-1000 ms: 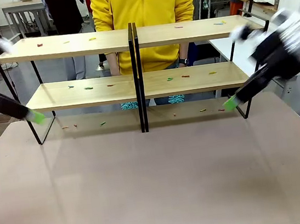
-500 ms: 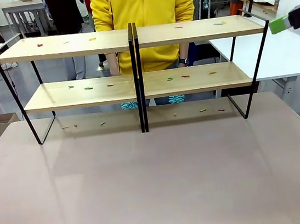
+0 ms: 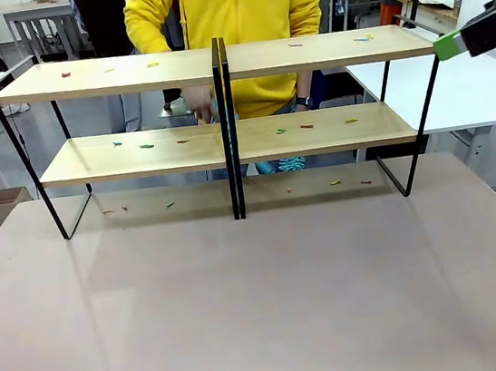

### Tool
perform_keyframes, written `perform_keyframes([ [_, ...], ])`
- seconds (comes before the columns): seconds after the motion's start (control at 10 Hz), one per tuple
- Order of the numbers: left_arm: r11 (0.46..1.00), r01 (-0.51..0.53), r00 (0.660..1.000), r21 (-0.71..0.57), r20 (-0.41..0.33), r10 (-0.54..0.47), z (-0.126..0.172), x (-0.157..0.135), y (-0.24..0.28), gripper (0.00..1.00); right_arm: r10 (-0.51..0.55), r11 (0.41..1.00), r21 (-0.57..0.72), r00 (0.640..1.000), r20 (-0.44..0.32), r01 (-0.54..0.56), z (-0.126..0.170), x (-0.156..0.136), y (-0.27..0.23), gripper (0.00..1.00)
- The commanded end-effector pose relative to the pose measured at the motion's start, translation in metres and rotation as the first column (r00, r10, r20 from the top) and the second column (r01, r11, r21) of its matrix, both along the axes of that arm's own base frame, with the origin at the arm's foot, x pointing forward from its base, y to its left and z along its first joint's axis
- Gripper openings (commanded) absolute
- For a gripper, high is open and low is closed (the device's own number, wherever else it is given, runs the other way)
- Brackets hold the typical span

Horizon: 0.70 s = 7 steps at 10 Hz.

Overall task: Clean the shelves.
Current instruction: Pick up the Duster when the human hands it over.

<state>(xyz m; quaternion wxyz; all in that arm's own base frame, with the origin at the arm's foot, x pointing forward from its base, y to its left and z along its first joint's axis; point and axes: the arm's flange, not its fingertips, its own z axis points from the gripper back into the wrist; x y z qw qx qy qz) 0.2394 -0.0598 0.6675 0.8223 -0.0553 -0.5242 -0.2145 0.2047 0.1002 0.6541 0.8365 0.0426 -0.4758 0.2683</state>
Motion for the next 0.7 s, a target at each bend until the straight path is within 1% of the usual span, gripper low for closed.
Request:
perform_keyframes([
  [0.0,0.994,-0.037,0.999,0.099,-0.003,0.038,0.012,0.002,-0.021,1.00,-0.177,0.979,-0.100,0.984,0.005,0.177,0.006,0.008,0.032,1.00],
  [0.1,0.992,-0.072,0.997,0.104,0.008,0.072,0.014,0.003,-0.029,1.00,-0.235,0.967,-0.103,0.972,-0.007,0.233,0.009,0.012,0.040,1.00],
  [0.2,0.978,-0.164,0.986,0.128,0.018,0.163,0.012,0.006,-0.035,1.00,-0.252,0.965,-0.082,0.968,-0.021,0.249,0.008,0.015,0.042,1.00],
  [0.5,0.966,-0.236,0.972,0.107,0.031,0.234,0.011,0.006,-0.040,1.00,-0.282,0.958,-0.071,0.959,-0.029,0.279,0.005,0.016,0.038,1.00],
  [0.6,0.967,-0.246,0.969,0.073,0.029,0.244,0.013,0.007,-0.043,1.00,-0.281,0.958,-0.067,0.959,-0.024,0.279,0.006,0.016,0.039,1.00],
])
